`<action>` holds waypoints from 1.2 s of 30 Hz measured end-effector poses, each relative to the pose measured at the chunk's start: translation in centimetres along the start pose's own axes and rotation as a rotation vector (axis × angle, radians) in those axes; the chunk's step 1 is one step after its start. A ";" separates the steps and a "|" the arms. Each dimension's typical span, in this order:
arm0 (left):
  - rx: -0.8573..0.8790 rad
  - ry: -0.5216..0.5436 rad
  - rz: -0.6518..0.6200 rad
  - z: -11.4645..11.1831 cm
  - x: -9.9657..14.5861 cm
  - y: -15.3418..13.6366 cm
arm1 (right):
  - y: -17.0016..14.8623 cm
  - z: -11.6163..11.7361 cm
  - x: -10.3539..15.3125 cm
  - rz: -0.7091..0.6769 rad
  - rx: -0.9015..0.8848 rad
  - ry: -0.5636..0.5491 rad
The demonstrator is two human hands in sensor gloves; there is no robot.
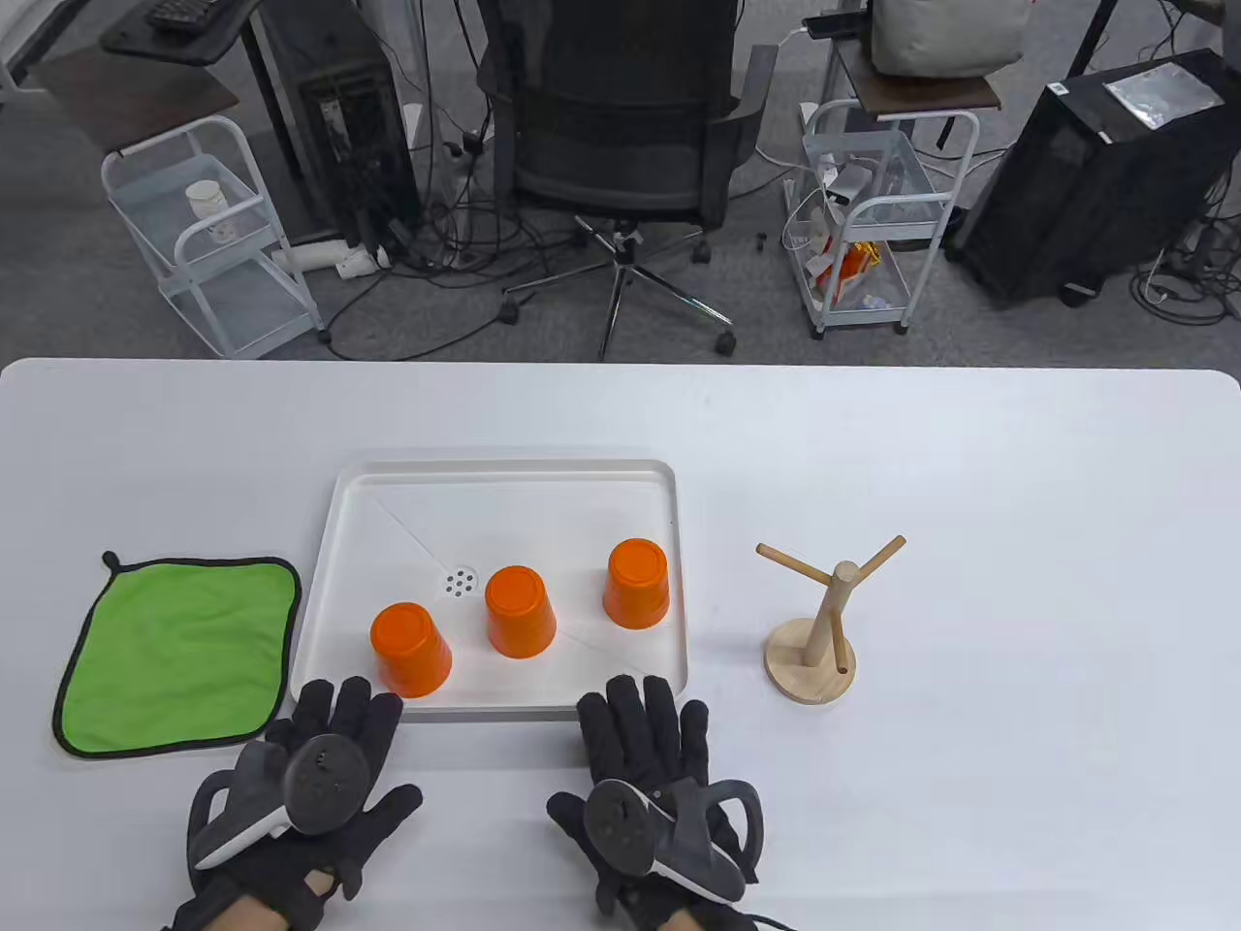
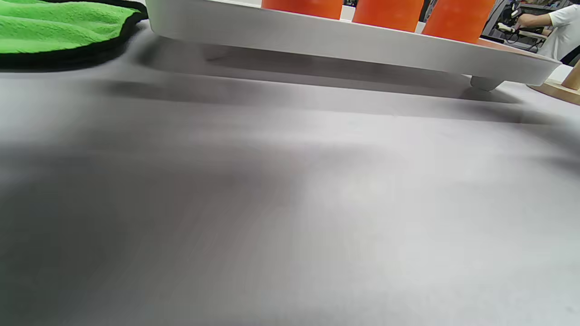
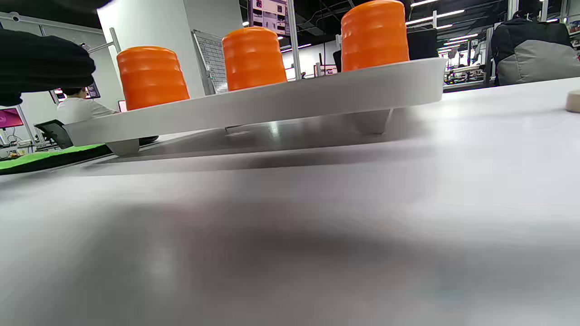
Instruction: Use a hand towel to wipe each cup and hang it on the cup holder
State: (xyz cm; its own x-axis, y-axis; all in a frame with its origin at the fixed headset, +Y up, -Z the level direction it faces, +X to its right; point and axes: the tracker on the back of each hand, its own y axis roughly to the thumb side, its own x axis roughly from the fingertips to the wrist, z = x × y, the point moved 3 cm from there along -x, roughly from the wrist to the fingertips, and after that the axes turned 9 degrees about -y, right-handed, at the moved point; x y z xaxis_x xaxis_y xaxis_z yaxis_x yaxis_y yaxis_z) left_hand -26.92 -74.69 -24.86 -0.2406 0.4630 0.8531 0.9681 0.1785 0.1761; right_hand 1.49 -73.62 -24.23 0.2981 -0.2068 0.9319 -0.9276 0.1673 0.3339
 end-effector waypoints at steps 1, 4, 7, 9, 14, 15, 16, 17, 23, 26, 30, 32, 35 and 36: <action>0.001 -0.002 -0.001 0.0 0.0 0.0 | 0.0 0.0 0.0 0.000 0.000 0.001; 0.011 -0.008 -0.006 0.0 0.0 0.0 | 0.0 0.0 0.0 -0.002 -0.001 0.003; 0.014 -0.007 -0.007 0.0 0.0 -0.1 | 0.0 0.0 0.0 -0.001 -0.006 0.003; 0.015 -0.011 -0.008 0.0 0.0 -0.1 | 0.0 0.0 0.0 -0.002 -0.006 0.000; 0.015 -0.014 -0.007 0.0 0.0 -0.1 | 0.0 0.0 0.0 -0.005 -0.011 -0.004; 0.015 -0.014 -0.006 0.0 0.0 -0.2 | 0.0 0.0 0.0 -0.005 -0.011 -0.004; 0.016 -0.014 -0.006 0.0 0.0 -0.2 | 0.0 0.0 0.0 -0.006 -0.012 -0.005; 0.016 -0.013 -0.006 0.0 0.0 -0.2 | 0.0 0.0 0.0 -0.007 -0.014 -0.005; 0.016 -0.010 -0.006 0.0 0.0 -0.2 | 0.1 0.0 0.1 -0.012 -0.014 -0.009; 0.020 -0.007 -0.005 0.0 0.0 -0.3 | 0.2 0.0 0.1 -0.019 -0.017 -0.011; 0.024 -0.008 -0.004 0.0 0.0 -0.3 | 0.3 0.0 0.2 -0.026 -0.017 -0.016; 0.025 -0.009 -0.004 0.0 0.0 -0.4 | 0.4 -0.1 0.2 -0.027 -0.018 -0.016; 0.026 -0.007 -0.005 0.0 0.0 -0.4 | 0.3 -0.2 0.1 -0.027 -0.024 -0.028; 0.026 -0.007 -0.005 0.0 0.0 -0.4 | 0.3 -0.2 0.1 -0.027 -0.033 -0.037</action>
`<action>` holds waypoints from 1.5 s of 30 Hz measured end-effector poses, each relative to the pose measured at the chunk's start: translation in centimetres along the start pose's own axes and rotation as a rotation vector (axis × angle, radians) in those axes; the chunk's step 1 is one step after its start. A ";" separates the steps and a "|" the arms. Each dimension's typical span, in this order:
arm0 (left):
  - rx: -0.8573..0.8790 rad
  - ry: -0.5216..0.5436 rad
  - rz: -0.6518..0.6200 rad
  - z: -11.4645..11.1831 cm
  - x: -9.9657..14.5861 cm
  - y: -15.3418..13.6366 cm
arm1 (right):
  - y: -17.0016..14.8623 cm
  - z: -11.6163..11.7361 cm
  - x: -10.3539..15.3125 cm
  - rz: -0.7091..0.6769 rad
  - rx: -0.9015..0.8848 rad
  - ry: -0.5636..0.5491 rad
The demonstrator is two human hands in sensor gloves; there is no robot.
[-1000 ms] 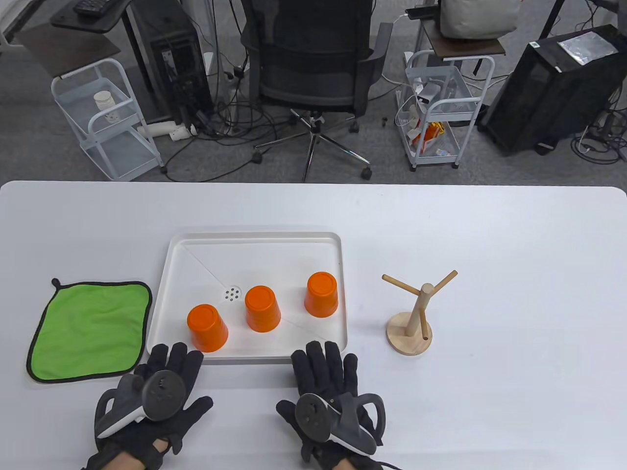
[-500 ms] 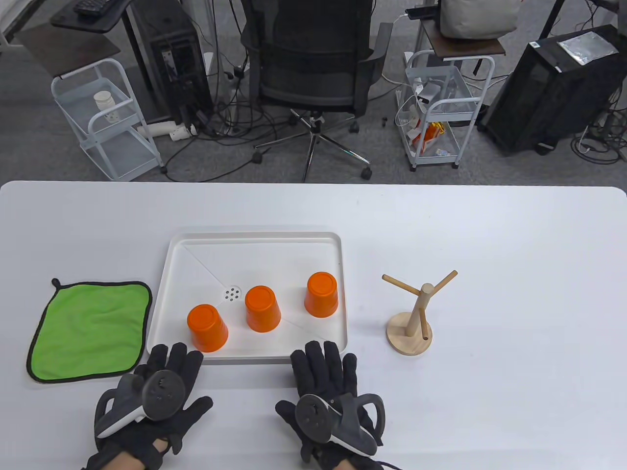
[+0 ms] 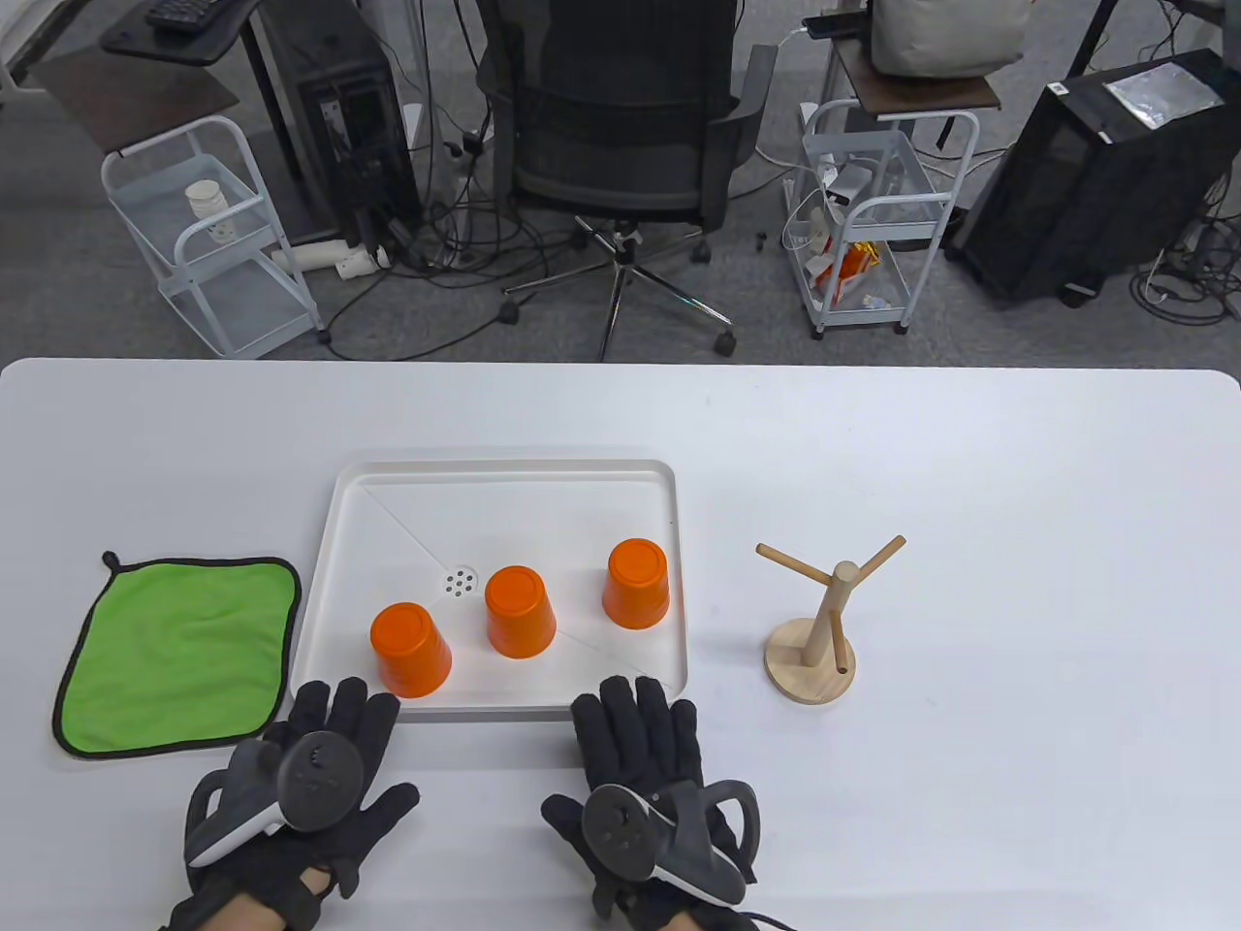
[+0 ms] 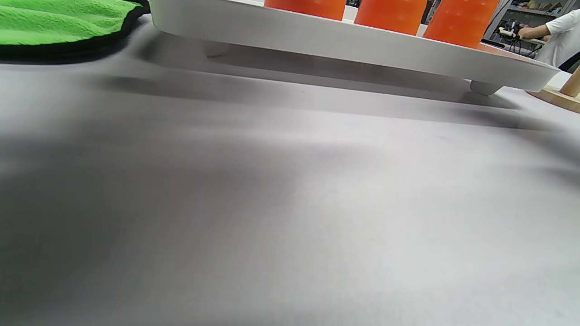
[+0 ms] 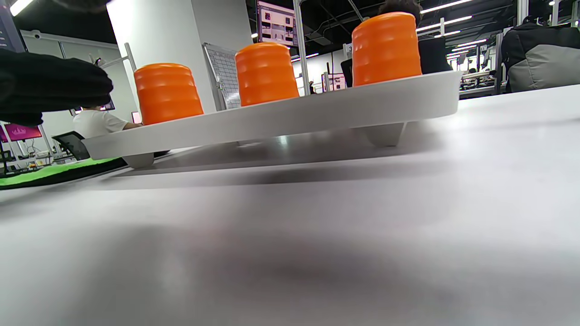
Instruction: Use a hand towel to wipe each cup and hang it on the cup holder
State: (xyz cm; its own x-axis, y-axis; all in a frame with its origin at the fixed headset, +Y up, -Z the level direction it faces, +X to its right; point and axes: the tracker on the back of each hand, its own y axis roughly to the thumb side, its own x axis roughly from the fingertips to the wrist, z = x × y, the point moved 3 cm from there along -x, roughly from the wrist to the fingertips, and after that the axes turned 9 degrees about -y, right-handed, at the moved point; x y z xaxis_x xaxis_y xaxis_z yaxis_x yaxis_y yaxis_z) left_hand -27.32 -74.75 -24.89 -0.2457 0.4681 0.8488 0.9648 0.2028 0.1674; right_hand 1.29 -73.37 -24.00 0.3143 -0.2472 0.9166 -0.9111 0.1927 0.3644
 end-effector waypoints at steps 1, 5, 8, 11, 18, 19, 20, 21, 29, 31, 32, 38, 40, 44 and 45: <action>0.000 0.000 0.000 0.0 0.0 0.0 | 0.0 0.0 0.0 0.001 0.000 0.001; 0.002 -0.002 0.000 0.0 0.0 0.0 | 0.0 -0.3 -0.1 0.002 -0.010 -0.015; 0.007 -0.001 -0.001 0.1 0.0 -0.1 | 0.2 -0.6 -0.2 -0.010 -0.013 -0.033; 0.013 -0.004 0.000 0.1 0.0 -0.2 | 0.4 -0.9 -0.6 -0.022 -0.022 -0.044; 0.017 -0.011 -0.008 0.1 0.0 -0.3 | 1.7 -0.9 -3.7 -0.048 -0.003 -0.028; 0.018 -0.013 -0.010 0.1 0.0 -0.3 | 2.0 -0.9 -4.3 -0.054 0.001 -0.028; 0.018 -0.013 -0.011 0.0 0.0 -0.2 | 2.3 -0.9 -4.9 -0.059 0.009 -0.028; 0.017 -0.015 -0.014 0.0 -0.1 -0.2 | 2.7 -1.0 -5.9 -0.067 0.022 -0.028; 0.022 -0.019 -0.034 0.0 0.0 -0.1 | 4.5 -1.2 -11.3 -0.067 0.101 0.003; 0.024 -0.017 -0.040 0.1 0.0 -0.1 | 4.8 -1.0 -12.4 -0.062 0.124 0.013; 0.024 -0.016 -0.043 0.1 0.0 -0.1 | 5.0 -0.9 -13.1 -0.057 0.138 0.022; 0.030 -0.021 -0.061 0.0 0.0 0.0 | 5.4 0.2 -16.2 -0.006 0.195 0.091; 0.029 -0.021 -0.066 0.0 0.0 0.0 | 5.5 0.7 -17.0 0.015 0.205 0.115; 0.032 -0.021 -0.075 0.0 0.0 0.0 | 5.9 1.5 -18.2 0.033 0.230 0.137; 0.034 -0.023 -0.076 0.0 0.0 0.0 | 5.9 1.7 -18.4 0.041 0.236 0.150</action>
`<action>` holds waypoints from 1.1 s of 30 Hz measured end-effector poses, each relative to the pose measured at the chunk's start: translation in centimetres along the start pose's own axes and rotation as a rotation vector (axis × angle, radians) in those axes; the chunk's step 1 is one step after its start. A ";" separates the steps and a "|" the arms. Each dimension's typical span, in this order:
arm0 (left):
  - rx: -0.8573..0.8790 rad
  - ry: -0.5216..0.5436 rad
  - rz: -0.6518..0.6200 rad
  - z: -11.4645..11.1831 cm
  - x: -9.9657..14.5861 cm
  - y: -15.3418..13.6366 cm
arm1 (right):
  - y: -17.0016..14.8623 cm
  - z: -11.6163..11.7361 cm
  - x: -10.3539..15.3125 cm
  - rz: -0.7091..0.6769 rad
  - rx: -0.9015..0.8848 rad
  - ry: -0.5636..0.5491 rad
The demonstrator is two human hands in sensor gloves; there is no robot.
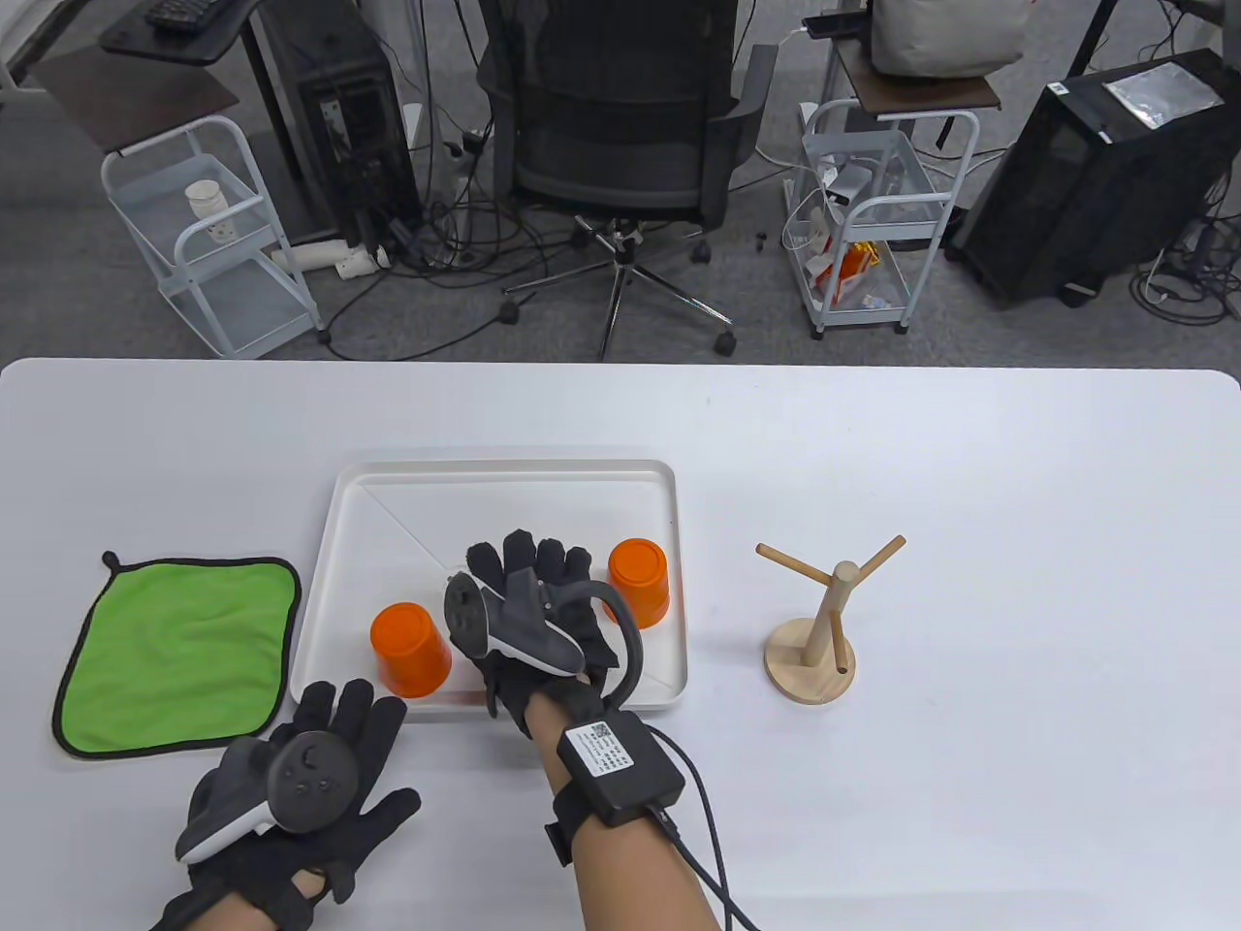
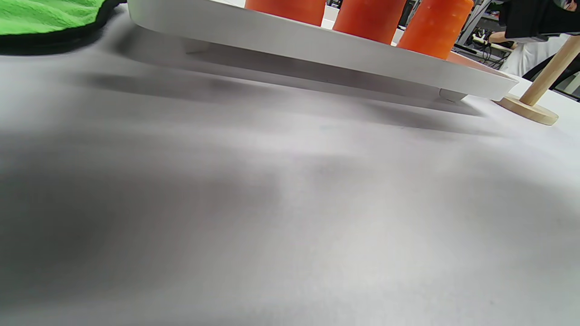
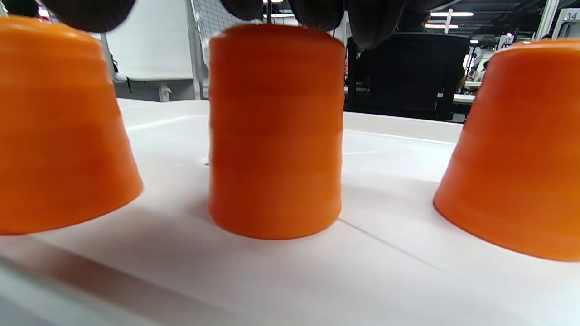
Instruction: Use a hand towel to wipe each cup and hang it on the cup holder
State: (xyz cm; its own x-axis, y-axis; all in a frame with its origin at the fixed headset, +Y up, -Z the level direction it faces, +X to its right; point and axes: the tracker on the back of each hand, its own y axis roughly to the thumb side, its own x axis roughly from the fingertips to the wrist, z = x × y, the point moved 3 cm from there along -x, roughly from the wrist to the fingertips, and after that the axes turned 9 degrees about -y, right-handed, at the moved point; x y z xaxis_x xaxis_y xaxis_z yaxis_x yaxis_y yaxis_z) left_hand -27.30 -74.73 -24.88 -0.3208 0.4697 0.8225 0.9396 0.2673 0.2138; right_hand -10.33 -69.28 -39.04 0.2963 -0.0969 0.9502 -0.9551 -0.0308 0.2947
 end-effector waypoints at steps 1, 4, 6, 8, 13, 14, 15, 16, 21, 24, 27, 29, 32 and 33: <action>0.001 -0.002 0.000 0.0 0.0 0.0 | 0.1 0.2 -0.2 0.006 0.006 0.008; 0.005 -0.008 -0.003 0.0 0.0 0.0 | 0.2 0.6 -0.6 0.016 0.028 0.036; 0.005 -0.009 -0.005 0.0 0.0 0.0 | 0.2 1.0 -0.8 0.028 0.044 0.047; 0.007 -0.010 -0.007 0.0 0.0 0.0 | 0.2 1.4 -0.9 0.030 0.047 0.064; 0.010 -0.014 -0.009 0.0 0.0 0.0 | 0.2 1.4 -0.6 0.021 0.013 0.018; 0.010 -0.014 -0.010 0.0 0.0 0.0 | 0.2 1.3 -0.5 0.012 -0.010 0.001; 0.010 -0.014 -0.010 0.0 0.0 0.0 | 0.2 1.2 -0.4 0.010 -0.018 -0.007; 0.010 -0.015 -0.009 0.0 0.0 0.0 | 0.2 1.1 -0.2 0.003 -0.017 -0.015; 0.010 -0.024 -0.009 -0.1 -0.1 0.0 | -0.1 -0.2 0.9 -0.028 -0.053 -0.095; 0.013 -0.023 -0.009 -0.1 -0.1 0.0 | -0.4 -1.2 1.9 -0.053 -0.081 -0.156; 0.014 -0.023 -0.007 -0.1 -0.1 0.0 | -0.8 -2.1 3.2 -0.071 -0.110 -0.205; 0.014 -0.022 -0.006 -0.1 0.0 0.0 | -1.1 -2.6 4.1 -0.082 -0.136 -0.230; 0.013 -0.020 -0.004 0.0 0.0 0.0 | -1.6 -3.1 5.6 -0.096 -0.179 -0.267; 0.013 -0.020 -0.002 0.0 0.0 0.0 | -1.7 -3.2 6.0 -0.099 -0.192 -0.274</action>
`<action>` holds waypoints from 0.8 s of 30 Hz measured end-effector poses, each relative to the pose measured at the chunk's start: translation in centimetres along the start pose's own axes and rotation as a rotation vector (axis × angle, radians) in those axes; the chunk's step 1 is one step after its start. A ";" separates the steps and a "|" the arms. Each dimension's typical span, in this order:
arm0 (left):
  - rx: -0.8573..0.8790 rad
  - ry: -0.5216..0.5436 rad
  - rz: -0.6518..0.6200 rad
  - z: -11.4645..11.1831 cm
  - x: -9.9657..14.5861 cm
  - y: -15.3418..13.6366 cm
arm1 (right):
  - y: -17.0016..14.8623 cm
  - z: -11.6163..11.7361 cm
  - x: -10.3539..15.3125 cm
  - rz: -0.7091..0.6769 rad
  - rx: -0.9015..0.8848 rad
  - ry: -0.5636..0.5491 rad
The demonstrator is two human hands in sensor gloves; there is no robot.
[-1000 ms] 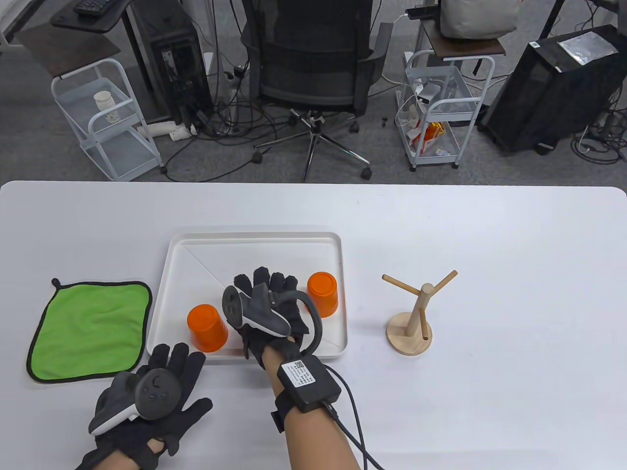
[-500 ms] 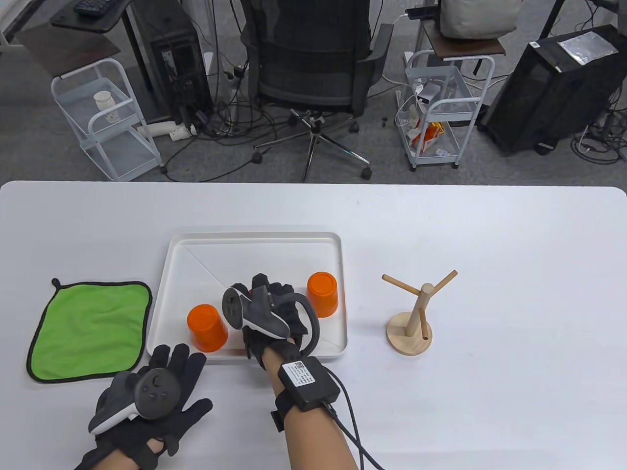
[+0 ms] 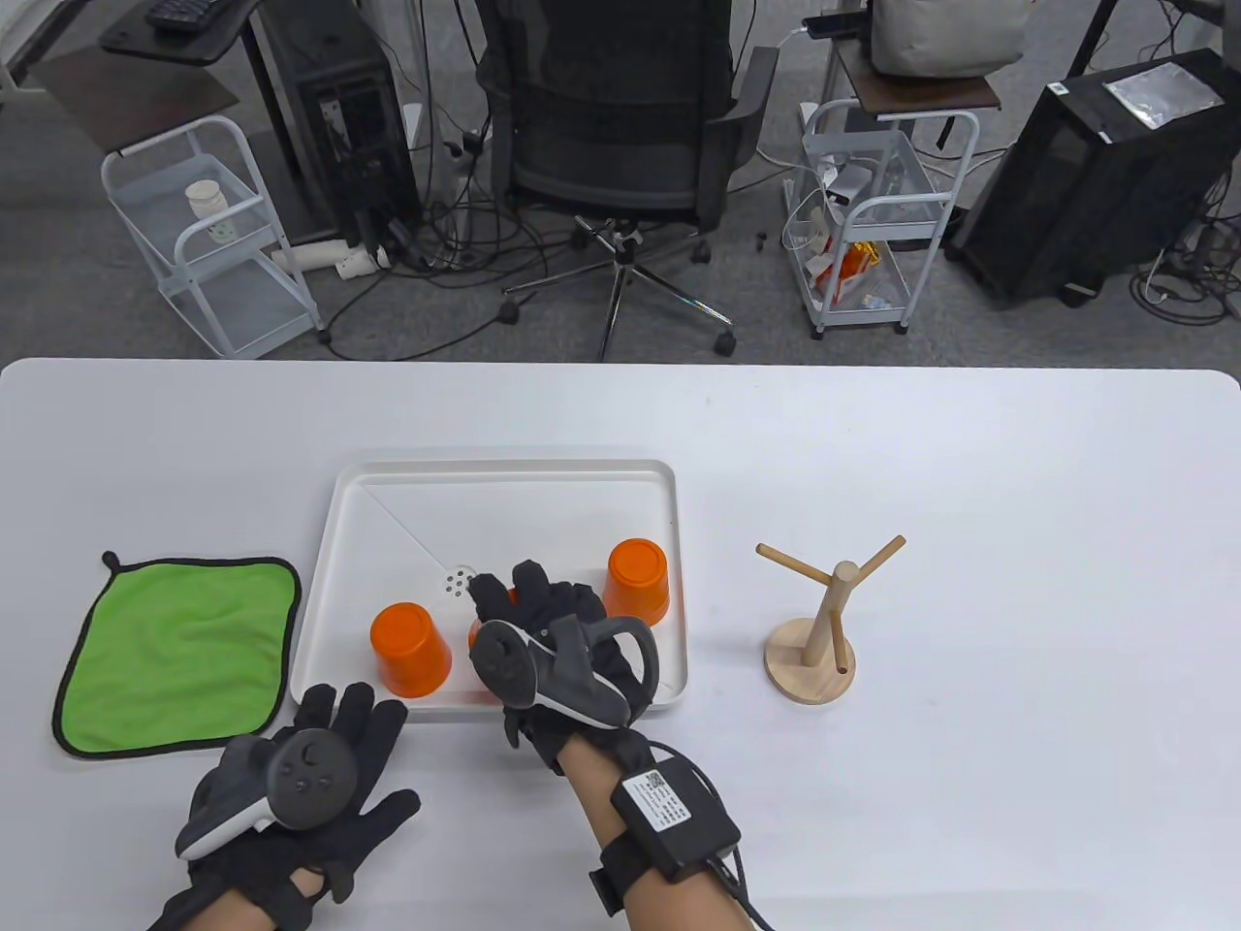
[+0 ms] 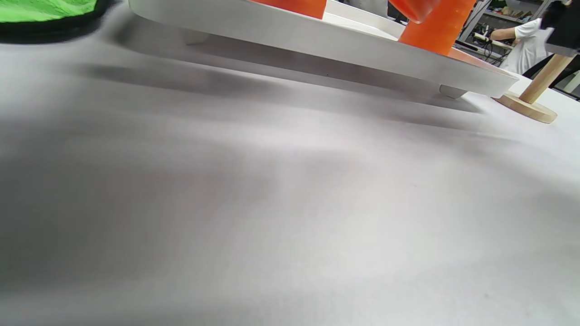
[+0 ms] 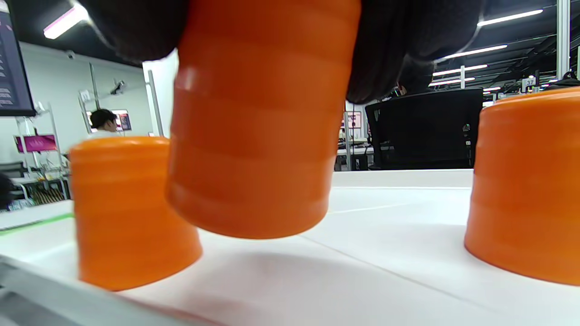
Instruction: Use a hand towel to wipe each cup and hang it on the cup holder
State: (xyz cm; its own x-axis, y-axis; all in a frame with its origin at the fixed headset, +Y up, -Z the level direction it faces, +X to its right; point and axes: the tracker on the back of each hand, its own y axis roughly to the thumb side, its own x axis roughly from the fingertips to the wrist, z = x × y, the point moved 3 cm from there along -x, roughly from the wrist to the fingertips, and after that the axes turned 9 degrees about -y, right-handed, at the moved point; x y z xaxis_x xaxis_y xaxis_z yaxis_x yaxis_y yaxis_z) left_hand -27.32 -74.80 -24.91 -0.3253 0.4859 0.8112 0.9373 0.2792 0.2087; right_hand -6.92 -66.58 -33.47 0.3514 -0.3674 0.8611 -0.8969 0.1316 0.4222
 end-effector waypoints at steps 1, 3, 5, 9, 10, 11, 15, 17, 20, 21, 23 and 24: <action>0.001 -0.001 0.002 0.0 0.0 0.0 | 0.0 -0.4 0.6 -0.001 -0.027 -0.014; 0.003 -0.003 0.005 0.0 0.0 0.0 | -0.1 -1.0 1.8 0.004 -0.089 -0.036; 0.002 -0.003 0.007 0.0 0.0 0.0 | -0.3 -1.5 2.8 0.011 -0.136 -0.051; 0.003 0.000 0.010 0.1 0.0 -0.1 | -0.5 -2.1 4.9 0.011 -0.217 -0.076; 0.007 -0.001 0.010 0.1 0.0 -0.1 | -0.6 -2.2 5.5 0.010 -0.237 -0.078; 0.009 0.000 0.010 0.1 0.0 -0.1 | -0.6 -2.3 5.8 0.008 -0.249 -0.078; 0.010 0.004 0.014 0.1 0.0 -0.2 | -0.9 -2.4 7.8 0.014 -0.324 -0.107; 0.010 0.005 0.016 0.1 0.1 -0.2 | -1.3 -2.4 8.4 0.020 -0.364 -0.123; 0.018 0.010 0.023 0.2 0.1 -0.3 | -1.8 -2.4 9.0 0.038 -0.433 -0.147; 0.021 0.013 0.025 0.2 0.2 -0.4 | -1.9 -2.4 9.1 0.043 -0.447 -0.148; 0.032 0.032 0.027 0.4 0.4 -0.6 | -2.0 -2.5 9.2 0.043 -0.477 -0.155; 0.035 0.045 0.030 0.6 0.5 -0.6 | -2.0 -2.6 9.2 0.042 -0.483 -0.161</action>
State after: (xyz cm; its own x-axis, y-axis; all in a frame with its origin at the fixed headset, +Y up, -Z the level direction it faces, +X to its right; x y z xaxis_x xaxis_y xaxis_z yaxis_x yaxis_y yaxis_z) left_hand -28.17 -74.24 -24.94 -0.2908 0.4573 0.8404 0.9413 0.2944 0.1655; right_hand -1.15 -67.87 -25.64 0.2382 -0.4846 0.8417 -0.6696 0.5458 0.5037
